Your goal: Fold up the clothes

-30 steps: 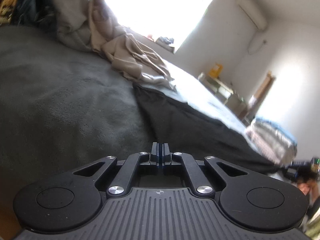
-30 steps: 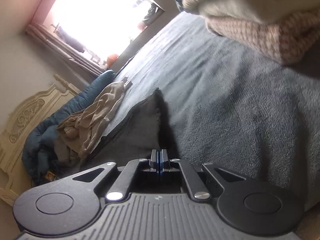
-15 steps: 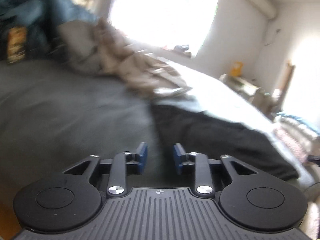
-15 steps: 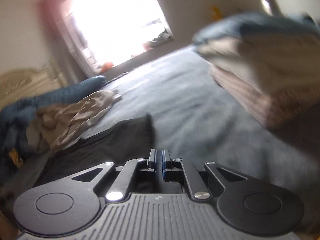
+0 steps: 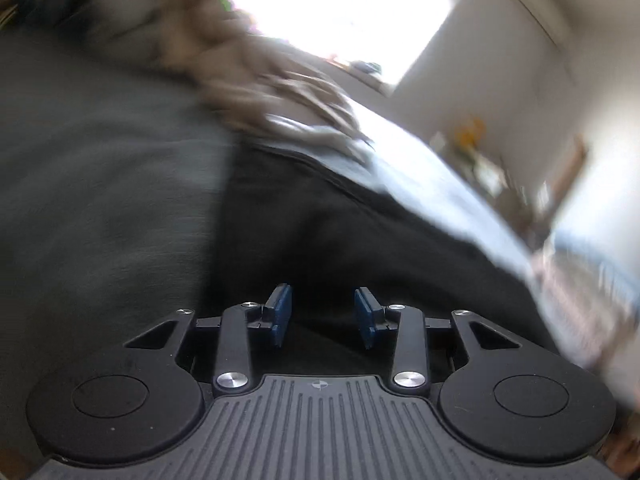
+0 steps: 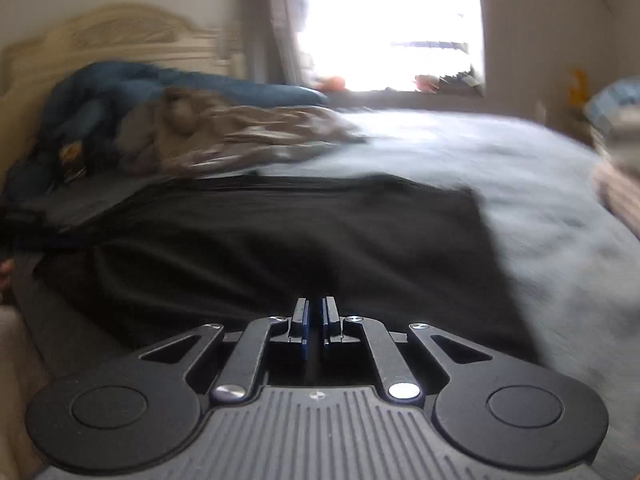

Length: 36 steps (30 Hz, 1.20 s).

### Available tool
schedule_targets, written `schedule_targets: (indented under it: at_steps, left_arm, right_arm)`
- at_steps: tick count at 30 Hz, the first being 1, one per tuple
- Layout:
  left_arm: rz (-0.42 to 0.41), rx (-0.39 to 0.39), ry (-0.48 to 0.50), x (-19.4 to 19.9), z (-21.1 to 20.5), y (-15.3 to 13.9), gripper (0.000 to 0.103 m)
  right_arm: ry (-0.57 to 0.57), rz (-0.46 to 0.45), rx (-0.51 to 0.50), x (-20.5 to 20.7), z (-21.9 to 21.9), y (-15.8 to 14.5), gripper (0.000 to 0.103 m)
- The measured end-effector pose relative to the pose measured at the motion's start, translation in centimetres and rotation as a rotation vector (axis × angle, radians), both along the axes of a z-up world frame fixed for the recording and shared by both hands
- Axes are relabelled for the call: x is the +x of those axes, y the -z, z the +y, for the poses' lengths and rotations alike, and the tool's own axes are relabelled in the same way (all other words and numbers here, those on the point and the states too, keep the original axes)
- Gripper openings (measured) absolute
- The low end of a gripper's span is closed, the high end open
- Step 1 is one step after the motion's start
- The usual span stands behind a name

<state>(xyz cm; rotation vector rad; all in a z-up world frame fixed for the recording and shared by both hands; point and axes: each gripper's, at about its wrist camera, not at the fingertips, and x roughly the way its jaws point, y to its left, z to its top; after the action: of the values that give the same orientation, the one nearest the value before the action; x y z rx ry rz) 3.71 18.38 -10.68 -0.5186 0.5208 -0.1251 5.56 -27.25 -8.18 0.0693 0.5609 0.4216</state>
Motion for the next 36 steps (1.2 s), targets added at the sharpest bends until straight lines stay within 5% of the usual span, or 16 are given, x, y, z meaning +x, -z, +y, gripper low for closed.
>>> schedule_targets:
  at_steps: [2,5,11,14,19,20,24,28,31,36]
  left_arm:
    - [-0.019,-0.003,-0.031,-0.1,0.6,-1.0,0.043]
    - [-0.048,-0.007,-0.079,-0.3,1.4,-2.4,0.044]
    - [-0.051,0.058,0.129,4.8,-4.4,-2.9,0.054]
    - [0.035,0.021,0.077,7.0,-3.1,-1.2,0.052]
    - [0.069,-0.202,-0.024,7.5,3.6,0.4,0.046]
    - [0.068,-0.197,-0.072,7.3,4.5,0.1,0.053]
    - [0.001,-0.187,-0.096,7.5,5.9,-1.7,0.054]
    - [-0.014,-0.174,0.066,10.7,2.9,-2.5,0.057]
    - [0.12,-0.094,0.1,14.1,0.9,-1.0,0.057]
    - [0.121,-0.185,0.011,15.3,3.8,0.1,0.05]
  right_arm:
    - [0.117,0.042,0.027,0.4,-3.0,-1.0,0.002]
    - [0.192,-0.022,-0.037,0.5,-3.8,-3.0,0.01]
    - [-0.066,0.016,0.117,4.2,3.8,-3.8,0.011]
    - [-0.171,0.117,0.188,7.0,6.6,-1.9,0.01]
    - [0.042,0.304,0.376,11.0,-1.8,0.7,0.001]
    - [0.093,0.301,0.396,11.1,-3.7,0.5,0.001]
    - [0.216,0.259,0.459,11.5,-8.2,-1.0,0.011]
    - [0.024,0.272,0.481,13.5,-4.0,-2.1,0.018]
    - [-0.1,0.389,0.475,16.7,0.1,-0.7,0.019]
    - [0.156,0.408,0.588,21.9,-4.9,1.8,0.007]
